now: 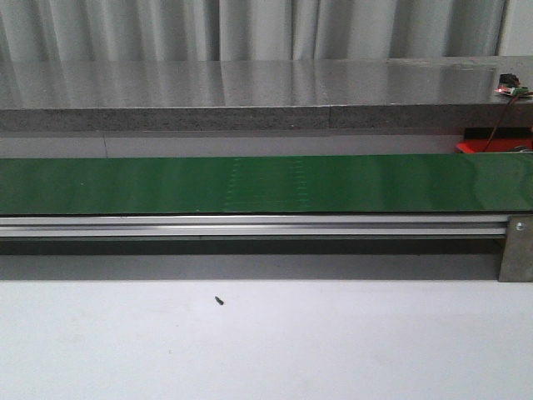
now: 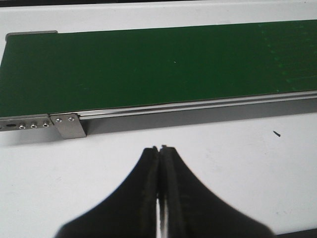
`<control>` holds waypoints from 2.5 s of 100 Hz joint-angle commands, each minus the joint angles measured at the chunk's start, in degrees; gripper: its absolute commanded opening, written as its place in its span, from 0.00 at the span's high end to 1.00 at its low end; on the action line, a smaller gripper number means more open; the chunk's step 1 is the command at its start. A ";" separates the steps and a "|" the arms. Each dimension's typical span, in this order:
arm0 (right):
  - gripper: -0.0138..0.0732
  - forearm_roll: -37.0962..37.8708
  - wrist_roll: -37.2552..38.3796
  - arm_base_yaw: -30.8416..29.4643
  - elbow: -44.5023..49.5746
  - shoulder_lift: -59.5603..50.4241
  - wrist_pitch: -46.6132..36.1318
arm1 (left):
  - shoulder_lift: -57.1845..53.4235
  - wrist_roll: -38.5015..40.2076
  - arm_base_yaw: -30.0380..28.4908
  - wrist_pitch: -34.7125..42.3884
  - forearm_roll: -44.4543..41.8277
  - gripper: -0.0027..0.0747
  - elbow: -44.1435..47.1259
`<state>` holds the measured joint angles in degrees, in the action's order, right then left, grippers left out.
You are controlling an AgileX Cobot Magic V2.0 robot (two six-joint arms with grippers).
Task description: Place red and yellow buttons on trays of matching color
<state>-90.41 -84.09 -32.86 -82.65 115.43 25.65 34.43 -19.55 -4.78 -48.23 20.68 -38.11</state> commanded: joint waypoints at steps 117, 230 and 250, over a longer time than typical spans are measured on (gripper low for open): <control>0.91 0.31 -1.74 24.93 25.74 -44.10 -7.86 | 0.15 0.20 0.37 3.90 1.67 0.99 -1.39; 0.91 5.58 6.27 26.85 31.48 -53.64 -2.98 | 0.15 0.20 0.37 3.90 1.67 0.99 -1.39; 0.91 34.53 35.64 26.85 31.48 -56.32 -3.53 | 0.15 0.20 0.37 3.90 1.67 0.99 -1.39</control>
<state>-67.27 -60.50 -6.01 -49.65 61.59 22.56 34.43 -19.55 -4.78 -48.23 20.68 -38.11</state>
